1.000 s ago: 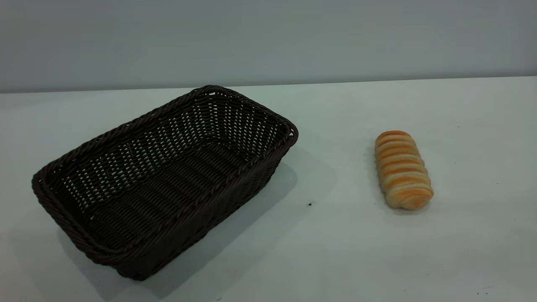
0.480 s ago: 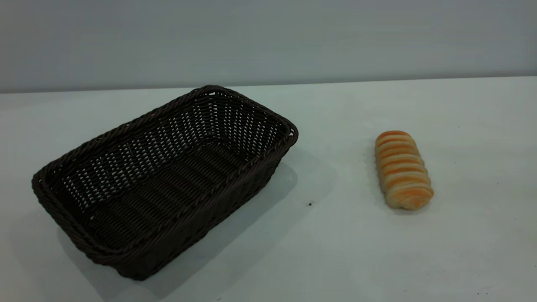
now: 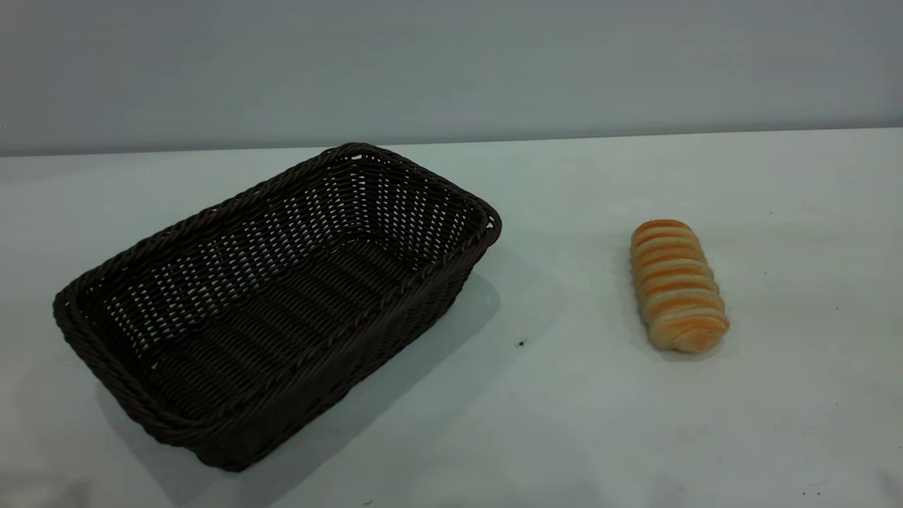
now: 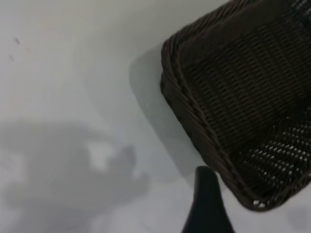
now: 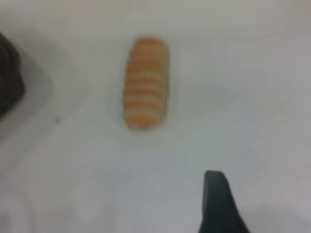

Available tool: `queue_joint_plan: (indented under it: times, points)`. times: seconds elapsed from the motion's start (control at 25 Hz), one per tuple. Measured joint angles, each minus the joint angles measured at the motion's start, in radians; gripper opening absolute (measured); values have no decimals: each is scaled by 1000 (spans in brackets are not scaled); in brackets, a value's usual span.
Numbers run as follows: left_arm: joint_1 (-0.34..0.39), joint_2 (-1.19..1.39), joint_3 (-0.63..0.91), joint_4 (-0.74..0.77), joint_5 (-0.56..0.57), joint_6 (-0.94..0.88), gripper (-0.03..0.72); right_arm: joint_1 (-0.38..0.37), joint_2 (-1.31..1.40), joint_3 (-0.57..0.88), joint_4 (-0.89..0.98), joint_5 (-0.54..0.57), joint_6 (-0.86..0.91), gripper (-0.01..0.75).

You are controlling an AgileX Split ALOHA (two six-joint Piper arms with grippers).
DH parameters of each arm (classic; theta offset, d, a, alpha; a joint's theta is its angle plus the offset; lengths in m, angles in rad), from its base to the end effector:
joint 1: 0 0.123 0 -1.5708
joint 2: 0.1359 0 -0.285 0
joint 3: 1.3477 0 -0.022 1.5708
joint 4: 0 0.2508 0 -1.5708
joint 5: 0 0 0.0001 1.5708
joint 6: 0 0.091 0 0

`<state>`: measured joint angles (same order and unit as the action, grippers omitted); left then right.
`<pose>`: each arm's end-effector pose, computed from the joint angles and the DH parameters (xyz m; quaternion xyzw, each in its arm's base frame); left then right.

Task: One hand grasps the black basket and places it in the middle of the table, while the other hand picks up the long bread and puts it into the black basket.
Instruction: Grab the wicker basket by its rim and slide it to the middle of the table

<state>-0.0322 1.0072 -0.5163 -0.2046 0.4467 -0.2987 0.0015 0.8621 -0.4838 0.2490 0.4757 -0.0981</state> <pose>0.1810 -0.0138 0.2363 -0.1937 0.9133 -0.1305 0.3337 0.1579 0.0105 0.2496 0.0338 0.9160 0.0767 0.3924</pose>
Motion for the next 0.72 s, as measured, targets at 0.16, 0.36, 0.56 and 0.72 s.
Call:
queue_joint_plan:
  times: [0.16, 0.36, 0.56, 0.72]
  points:
    - [0, 129, 0, -73, -125, 0, 594, 0, 96, 0, 0, -5, -35, 446]
    - [0, 243, 0, -87, -193, -1, 594, 0, 146, 0, 0, -39, -69, 446]
    - [0, 351, 0, -107, -216, -1, 594, 0, 151, 0, 0, -60, -81, 446]
    - [0, 404, -1, -115, -249, -1, 594, 0, 151, 0, 0, -63, -86, 446]
